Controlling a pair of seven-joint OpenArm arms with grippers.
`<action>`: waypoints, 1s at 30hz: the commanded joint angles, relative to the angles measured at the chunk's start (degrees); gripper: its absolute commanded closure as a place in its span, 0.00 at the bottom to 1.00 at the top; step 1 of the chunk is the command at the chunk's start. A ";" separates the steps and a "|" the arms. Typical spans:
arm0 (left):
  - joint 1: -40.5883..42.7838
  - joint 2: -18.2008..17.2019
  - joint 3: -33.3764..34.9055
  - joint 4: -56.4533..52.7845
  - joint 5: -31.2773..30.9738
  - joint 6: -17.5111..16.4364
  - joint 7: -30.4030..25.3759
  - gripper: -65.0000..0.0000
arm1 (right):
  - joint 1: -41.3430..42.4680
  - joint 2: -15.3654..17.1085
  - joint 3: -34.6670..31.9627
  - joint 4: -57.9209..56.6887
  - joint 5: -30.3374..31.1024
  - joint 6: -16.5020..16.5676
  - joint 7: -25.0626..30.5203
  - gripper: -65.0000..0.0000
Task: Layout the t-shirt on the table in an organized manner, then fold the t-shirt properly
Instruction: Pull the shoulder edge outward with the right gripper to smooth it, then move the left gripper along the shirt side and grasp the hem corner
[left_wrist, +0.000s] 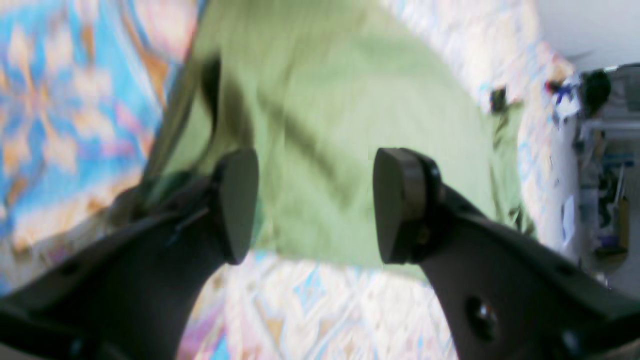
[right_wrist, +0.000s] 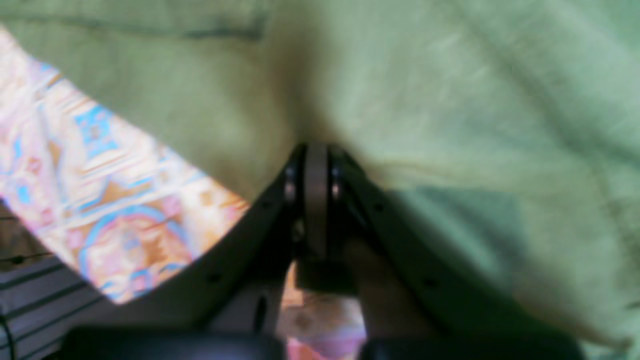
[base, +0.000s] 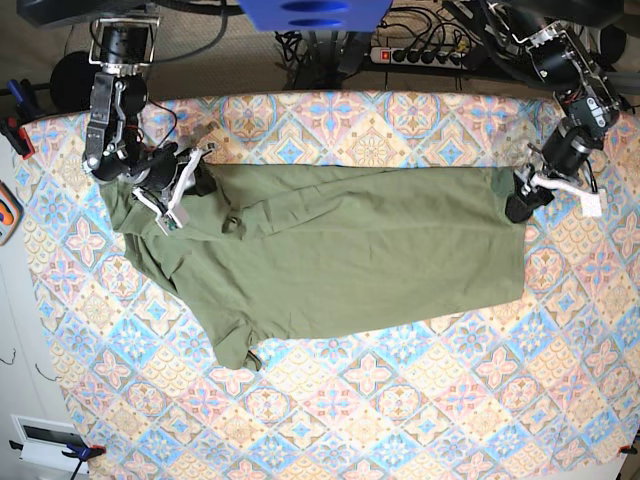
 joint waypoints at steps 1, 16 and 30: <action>-1.32 -1.17 -0.02 0.97 -1.16 -0.49 -0.43 0.44 | -0.32 0.64 1.23 1.25 -1.34 0.14 -2.55 1.00; -21.37 -12.16 6.14 -19.87 3.14 -0.49 3.97 0.43 | -1.38 0.55 4.13 8.02 -1.60 0.14 -2.55 1.00; -32.88 -11.55 6.14 -42.72 10.18 -0.49 -7.55 0.43 | -1.20 0.38 4.13 8.02 -1.42 0.14 -2.55 1.00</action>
